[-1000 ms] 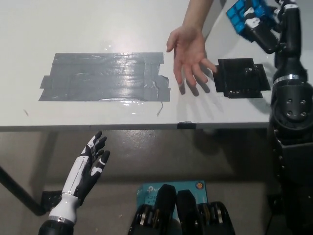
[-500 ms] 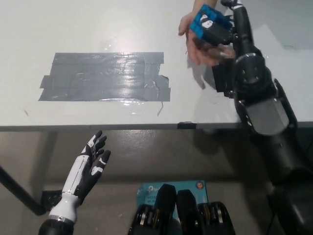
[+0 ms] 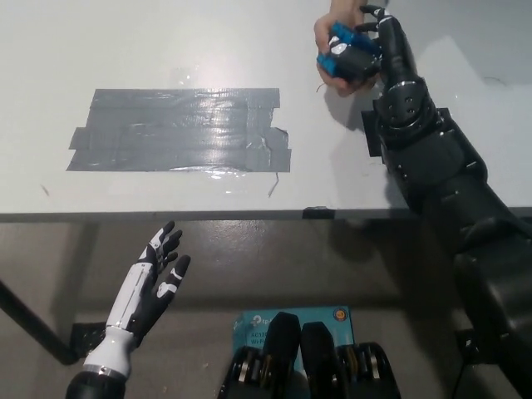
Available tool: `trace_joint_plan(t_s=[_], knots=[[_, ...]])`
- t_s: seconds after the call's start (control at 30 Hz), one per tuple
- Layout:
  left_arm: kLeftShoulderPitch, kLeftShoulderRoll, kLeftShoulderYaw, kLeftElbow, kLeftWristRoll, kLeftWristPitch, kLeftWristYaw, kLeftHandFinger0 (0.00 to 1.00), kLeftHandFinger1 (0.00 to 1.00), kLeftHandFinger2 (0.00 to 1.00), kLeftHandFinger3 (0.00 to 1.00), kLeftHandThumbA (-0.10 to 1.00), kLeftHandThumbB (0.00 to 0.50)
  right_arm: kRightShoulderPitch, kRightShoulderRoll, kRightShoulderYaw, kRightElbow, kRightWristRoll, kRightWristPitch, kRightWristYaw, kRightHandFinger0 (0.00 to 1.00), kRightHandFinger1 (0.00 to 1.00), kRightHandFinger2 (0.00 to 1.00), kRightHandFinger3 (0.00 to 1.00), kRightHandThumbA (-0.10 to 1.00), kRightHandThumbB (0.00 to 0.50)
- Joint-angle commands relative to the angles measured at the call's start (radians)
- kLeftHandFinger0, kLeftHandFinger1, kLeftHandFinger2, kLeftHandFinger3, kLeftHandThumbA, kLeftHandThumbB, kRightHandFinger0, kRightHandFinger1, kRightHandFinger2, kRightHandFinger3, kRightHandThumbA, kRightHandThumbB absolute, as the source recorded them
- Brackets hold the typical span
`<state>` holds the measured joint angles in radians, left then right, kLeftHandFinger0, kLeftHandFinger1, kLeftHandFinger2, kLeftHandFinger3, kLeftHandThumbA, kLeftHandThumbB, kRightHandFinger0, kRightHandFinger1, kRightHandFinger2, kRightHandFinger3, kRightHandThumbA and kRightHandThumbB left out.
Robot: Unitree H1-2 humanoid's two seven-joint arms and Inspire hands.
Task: A rubick's cube is kept in the black marked spot on the table and the robot uses its right arm to pick it up and hands it to a person
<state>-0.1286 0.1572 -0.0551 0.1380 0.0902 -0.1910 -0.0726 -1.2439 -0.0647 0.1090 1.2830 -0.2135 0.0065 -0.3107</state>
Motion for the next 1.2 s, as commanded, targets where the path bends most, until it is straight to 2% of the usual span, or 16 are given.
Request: trace_joint_plan(t_s=[0.0,0.03,0.07,0.13,0.2,0.37,0.57,0.6,0.63,0.7,0.73,0.77,0.87,0.97,1.07,1.17], knots=[[-0.025,0.011,-0.001,-0.036,0.006,-0.003,-0.009,1.00,1.00,1.00,1.00,0.80,0.221,-0.052,-0.019,0.054,0.032,-0.031,-0.032,0.109,0.96,1.00,1.00,1.00,0.51,0.434],[-0.025,0.010,-0.001,-0.036,0.006,-0.002,-0.009,1.00,1.00,1.00,1.00,0.80,0.221,-0.052,-0.020,0.057,0.033,-0.030,-0.032,0.112,0.96,1.00,1.00,1.00,0.51,0.434],[-0.024,0.010,0.000,-0.037,0.005,-0.002,-0.010,1.00,1.00,1.00,1.00,0.80,0.221,-0.049,-0.020,0.054,0.033,-0.019,-0.035,0.119,1.00,1.00,1.00,1.00,0.53,0.475],[-0.025,0.010,-0.001,-0.036,0.006,-0.004,-0.010,1.00,1.00,1.00,1.00,0.80,0.225,-0.041,-0.022,0.047,0.032,-0.004,-0.037,0.134,1.00,1.00,1.00,1.00,0.59,0.497],[-0.026,0.011,-0.001,-0.032,0.004,-0.007,-0.011,1.00,1.00,1.00,1.00,0.79,0.231,-0.036,-0.028,0.059,0.026,-0.014,-0.029,0.154,1.00,1.00,1.00,1.00,0.71,0.500],[-0.026,0.013,-0.002,-0.032,0.011,-0.007,-0.010,1.00,1.00,1.00,1.00,0.77,0.222,-0.019,-0.044,0.070,-0.054,-0.026,-0.048,0.151,1.00,1.00,1.00,1.00,0.79,0.500],[-0.037,0.015,-0.004,-0.032,0.009,0.006,-0.015,1.00,1.00,1.00,1.00,0.76,0.226,0.131,-0.122,0.061,-0.553,-0.052,0.047,0.186,1.00,1.00,1.00,1.00,0.85,0.500],[-0.037,0.015,-0.004,-0.033,0.009,0.009,-0.017,1.00,1.00,1.00,1.00,0.77,0.223,0.156,-0.133,0.060,-0.635,-0.058,0.070,0.195,1.00,1.00,1.00,1.00,0.99,0.500],[-0.037,0.015,-0.005,-0.034,0.008,0.010,-0.018,1.00,1.00,1.00,1.00,0.77,0.223,0.178,-0.143,0.058,-0.707,-0.060,0.095,0.207,1.00,1.00,1.00,1.00,0.92,0.469],[-0.036,0.017,-0.004,-0.035,0.005,0.012,-0.020,1.00,1.00,1.00,1.00,0.77,0.224,0.245,-0.166,0.044,-0.920,-0.058,0.171,0.240,1.00,1.00,1.00,1.00,0.84,0.455],[-0.036,0.017,-0.004,-0.035,0.004,0.011,-0.020,1.00,1.00,1.00,1.00,0.77,0.224,0.277,-0.175,0.035,-1.019,-0.055,0.207,0.255,1.00,1.00,1.00,1.00,0.84,0.454],[-0.037,0.017,-0.005,-0.032,0.006,0.009,-0.020,1.00,1.00,1.00,1.00,0.76,0.219,0.317,-0.186,0.027,-1.141,-0.057,0.241,0.269,1.00,1.00,1.00,1.00,0.83,0.422],[-0.039,0.016,-0.004,-0.025,0.005,0.002,-0.018,1.00,1.00,1.00,1.00,0.76,0.223,0.411,-0.208,0.010,-1.377,-0.064,0.289,0.295,1.00,1.00,1.00,1.00,0.84,0.424],[-0.044,0.019,-0.002,-0.032,0.003,0.011,-0.021,1.00,1.00,1.00,1.00,0.77,0.218,0.520,-0.205,-0.009,-1.572,-0.060,0.294,0.296,1.00,1.00,1.00,1.00,0.83,0.428],[-0.051,0.022,-0.002,-0.029,0.001,0.015,-0.025,1.00,1.00,1.00,1.00,0.77,0.217,0.611,-0.197,-0.020,-1.691,-0.065,0.286,0.290,1.00,1.00,1.00,1.00,0.84,0.407],[-0.059,0.022,-0.005,-0.019,0.007,0.008,-0.022,1.00,1.00,1.00,1.00,0.76,0.214,0.734,-0.172,-0.031,-1.777,-0.048,0.228,0.264,1.00,1.00,1.00,1.00,0.83,0.385]])
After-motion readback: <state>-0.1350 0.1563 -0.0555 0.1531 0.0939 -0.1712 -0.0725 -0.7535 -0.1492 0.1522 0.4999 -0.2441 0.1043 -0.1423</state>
